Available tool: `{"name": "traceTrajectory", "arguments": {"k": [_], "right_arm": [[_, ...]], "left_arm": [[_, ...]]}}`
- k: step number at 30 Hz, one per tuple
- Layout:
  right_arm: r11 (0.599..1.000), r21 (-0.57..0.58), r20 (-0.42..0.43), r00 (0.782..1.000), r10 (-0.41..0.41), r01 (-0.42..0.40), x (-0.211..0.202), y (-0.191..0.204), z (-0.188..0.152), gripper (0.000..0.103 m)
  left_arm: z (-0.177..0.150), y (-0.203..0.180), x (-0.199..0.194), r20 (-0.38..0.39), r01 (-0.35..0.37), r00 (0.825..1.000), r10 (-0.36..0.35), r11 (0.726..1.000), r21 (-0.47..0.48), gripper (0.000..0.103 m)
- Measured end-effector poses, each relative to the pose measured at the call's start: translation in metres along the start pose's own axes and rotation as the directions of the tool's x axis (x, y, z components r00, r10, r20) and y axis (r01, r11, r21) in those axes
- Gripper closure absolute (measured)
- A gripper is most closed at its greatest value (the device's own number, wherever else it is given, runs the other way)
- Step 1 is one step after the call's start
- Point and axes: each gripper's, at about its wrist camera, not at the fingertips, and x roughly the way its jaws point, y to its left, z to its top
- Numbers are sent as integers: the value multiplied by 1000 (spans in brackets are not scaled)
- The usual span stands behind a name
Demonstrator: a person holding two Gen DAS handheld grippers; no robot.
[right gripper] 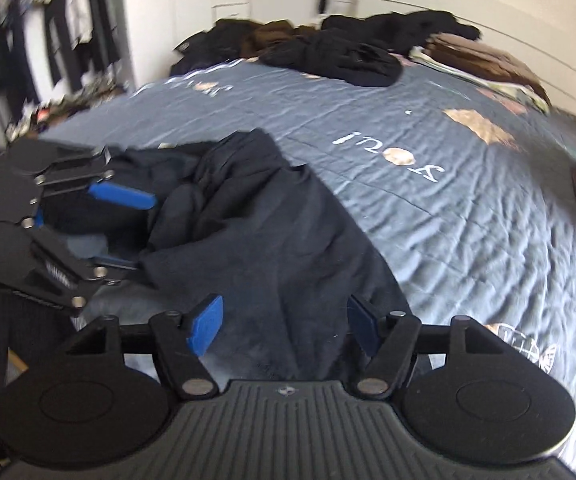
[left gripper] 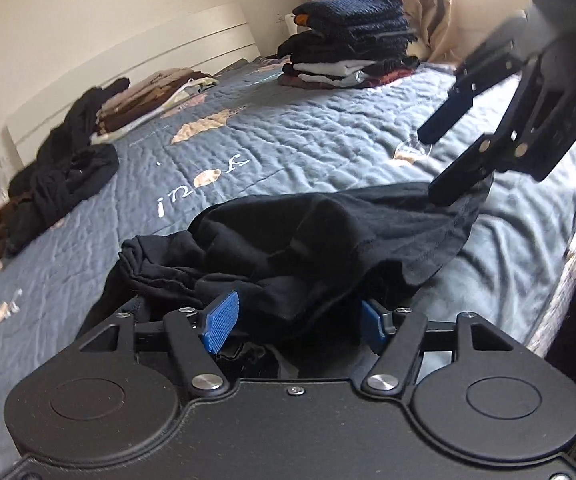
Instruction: Fold clothes
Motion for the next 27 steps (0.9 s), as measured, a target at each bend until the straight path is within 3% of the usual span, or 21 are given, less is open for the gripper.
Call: {"name": "traceTrajectory", "arguments": {"k": [6, 8, 12, 13, 14, 15, 17, 22, 27], "right_arm": [[999, -26, -22, 999, -28, 27, 2, 8, -4, 34], [999, -26, -17, 1000, -23, 22, 1, 9, -4, 34], [1000, -5, -11, 1000, -13, 13, 0, 10, -6, 34], [1000, -1, -11, 1000, -14, 14, -1, 11, -8, 33], [1000, 2, -10, 1000, -15, 15, -1, 11, -8, 33], [1000, 4, -8, 1000, -18, 18, -1, 10, -9, 33], [1000, 13, -4, 1000, -21, 21, -2, 9, -9, 33], [998, 54, 18, 1000, -21, 20, -8, 1, -10, 33], [997, 82, 46, 999, -8, 4, -15, -6, -7, 33]], "left_arm": [[2, -24, 11, 85, -128, 990, 117, 981, 146, 35], [2, -32, 15, 92, -149, 987, 133, 968, 201, 27], [-7, -46, 20, 98, -149, 987, 127, 955, 256, 27], [-9, -47, 22, 100, -157, 986, 134, 951, 265, 37], [-10, -48, 24, 98, -166, 985, 144, 947, 274, 63], [-11, -49, 27, 97, -176, 983, 154, 943, 283, 78], [-7, -38, 23, 99, -154, 986, 135, 963, 222, 90], [7, -9, 0, 92, -72, 994, 64, 995, 76, 92], [10, 15, -41, 28, 121, 992, -120, 992, -25, 92]]}}
